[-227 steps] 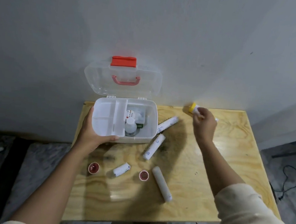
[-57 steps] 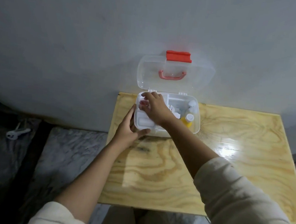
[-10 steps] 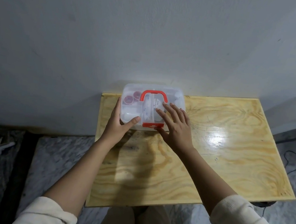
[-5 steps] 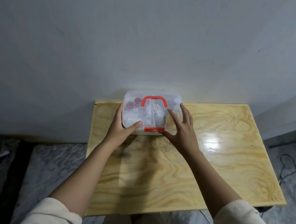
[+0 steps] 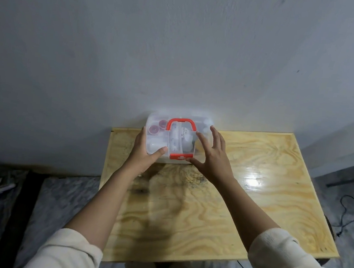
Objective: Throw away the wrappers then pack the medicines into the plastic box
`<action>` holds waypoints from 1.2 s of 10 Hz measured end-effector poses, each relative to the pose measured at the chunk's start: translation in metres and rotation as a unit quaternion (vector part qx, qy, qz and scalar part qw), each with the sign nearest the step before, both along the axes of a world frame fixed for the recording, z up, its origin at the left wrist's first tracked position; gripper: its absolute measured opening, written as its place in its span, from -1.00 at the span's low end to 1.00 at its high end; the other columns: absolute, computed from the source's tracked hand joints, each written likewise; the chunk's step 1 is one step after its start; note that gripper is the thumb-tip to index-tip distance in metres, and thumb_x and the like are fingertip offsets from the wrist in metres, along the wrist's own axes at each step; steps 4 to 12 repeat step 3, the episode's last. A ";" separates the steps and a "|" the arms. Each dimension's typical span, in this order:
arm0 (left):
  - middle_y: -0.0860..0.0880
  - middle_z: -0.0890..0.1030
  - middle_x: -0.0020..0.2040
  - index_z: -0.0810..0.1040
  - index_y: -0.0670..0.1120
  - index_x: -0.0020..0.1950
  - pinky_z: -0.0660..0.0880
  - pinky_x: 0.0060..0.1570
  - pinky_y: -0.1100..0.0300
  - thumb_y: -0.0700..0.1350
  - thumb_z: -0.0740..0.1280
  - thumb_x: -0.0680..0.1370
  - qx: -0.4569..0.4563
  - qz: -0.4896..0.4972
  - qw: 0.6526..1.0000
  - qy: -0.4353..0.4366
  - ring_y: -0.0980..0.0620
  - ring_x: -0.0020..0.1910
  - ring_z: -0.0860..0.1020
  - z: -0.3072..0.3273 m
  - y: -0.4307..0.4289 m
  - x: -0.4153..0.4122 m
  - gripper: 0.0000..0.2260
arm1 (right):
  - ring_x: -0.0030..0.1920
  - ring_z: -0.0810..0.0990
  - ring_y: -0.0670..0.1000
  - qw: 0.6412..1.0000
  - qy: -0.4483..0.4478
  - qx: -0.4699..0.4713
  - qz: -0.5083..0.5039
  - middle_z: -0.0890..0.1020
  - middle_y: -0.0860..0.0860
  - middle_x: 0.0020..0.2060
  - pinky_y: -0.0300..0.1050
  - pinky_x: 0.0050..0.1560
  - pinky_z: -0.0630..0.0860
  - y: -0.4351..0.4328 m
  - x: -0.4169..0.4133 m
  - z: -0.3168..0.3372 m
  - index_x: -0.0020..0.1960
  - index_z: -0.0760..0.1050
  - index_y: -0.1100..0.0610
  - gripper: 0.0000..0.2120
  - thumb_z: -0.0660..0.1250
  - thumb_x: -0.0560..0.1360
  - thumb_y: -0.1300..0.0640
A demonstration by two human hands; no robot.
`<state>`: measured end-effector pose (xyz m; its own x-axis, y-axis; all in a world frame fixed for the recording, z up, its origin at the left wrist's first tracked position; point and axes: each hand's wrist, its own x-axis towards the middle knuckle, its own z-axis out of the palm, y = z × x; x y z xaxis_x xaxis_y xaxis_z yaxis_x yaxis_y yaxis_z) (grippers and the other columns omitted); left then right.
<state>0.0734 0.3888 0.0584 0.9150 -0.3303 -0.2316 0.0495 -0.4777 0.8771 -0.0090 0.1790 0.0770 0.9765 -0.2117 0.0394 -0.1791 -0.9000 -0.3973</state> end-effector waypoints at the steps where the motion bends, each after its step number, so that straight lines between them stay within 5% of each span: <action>1: -0.06 0.22 0.50 0.03 0.01 0.55 0.30 0.41 -0.06 0.23 0.40 0.40 0.047 -0.003 0.999 -0.018 -0.05 0.47 0.25 0.003 -0.004 -0.006 -0.14 | 0.50 -0.06 0.19 1.000 0.024 -0.015 0.010 -0.03 0.11 0.52 0.20 0.38 0.25 0.002 -0.004 0.001 0.46 0.05 -0.07 -0.23 0.27 0.39 -0.31; 3: -0.01 -0.18 0.59 -0.20 -0.04 0.57 0.00 0.50 0.02 0.21 0.27 0.52 0.137 -0.011 0.990 -0.012 0.00 0.56 -0.13 0.022 -0.003 -0.019 -0.15 | 0.50 -0.22 0.10 0.998 0.060 -0.011 0.016 -0.17 0.08 0.52 0.08 0.42 0.21 0.006 -0.013 0.016 0.49 -0.13 -0.09 -0.30 0.11 0.50 -0.27; 12: -0.01 -0.18 0.59 -0.20 -0.04 0.57 0.00 0.50 0.02 0.21 0.27 0.52 0.137 -0.011 0.990 -0.012 0.00 0.56 -0.13 0.022 -0.003 -0.019 -0.15 | 0.50 -0.22 0.10 0.998 0.060 -0.011 0.016 -0.17 0.08 0.52 0.08 0.42 0.21 0.006 -0.013 0.016 0.49 -0.13 -0.09 -0.30 0.11 0.50 -0.27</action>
